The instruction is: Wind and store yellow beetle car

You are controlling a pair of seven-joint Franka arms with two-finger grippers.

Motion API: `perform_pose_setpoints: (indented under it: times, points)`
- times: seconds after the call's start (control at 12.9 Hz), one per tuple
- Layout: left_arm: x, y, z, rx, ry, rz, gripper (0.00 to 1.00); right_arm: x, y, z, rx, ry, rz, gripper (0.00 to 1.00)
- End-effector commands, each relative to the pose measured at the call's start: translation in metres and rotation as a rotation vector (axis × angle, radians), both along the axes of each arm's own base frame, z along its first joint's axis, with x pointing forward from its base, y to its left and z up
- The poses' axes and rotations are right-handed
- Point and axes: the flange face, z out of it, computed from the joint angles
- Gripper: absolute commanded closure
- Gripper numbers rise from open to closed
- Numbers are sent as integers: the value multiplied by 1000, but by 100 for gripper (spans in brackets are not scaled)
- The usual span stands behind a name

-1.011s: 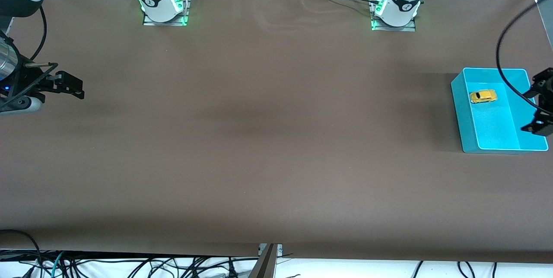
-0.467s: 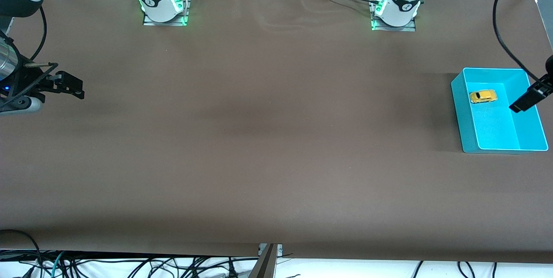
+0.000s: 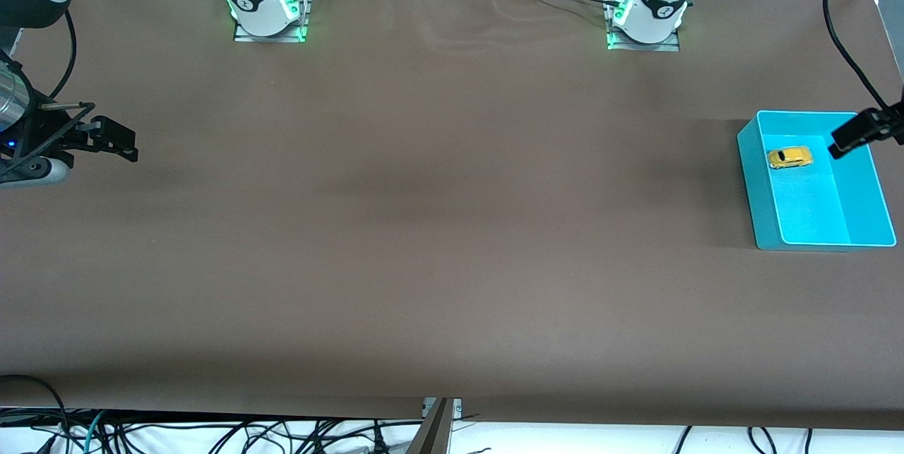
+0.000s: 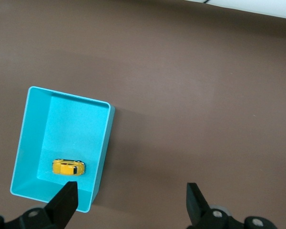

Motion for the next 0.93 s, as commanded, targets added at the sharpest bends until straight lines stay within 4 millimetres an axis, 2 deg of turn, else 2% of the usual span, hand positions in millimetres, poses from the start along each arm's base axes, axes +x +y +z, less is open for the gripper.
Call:
perform_pose_setpoints:
  times: [0.0,0.86]
  points:
    - [-7,-5,7,-55,0,-6,0,-2,-1,2,-8,1,-10,0]
    - [-14,-7,7,-75,41,-19,0,-2,-1,2,-7,1,-10,0]
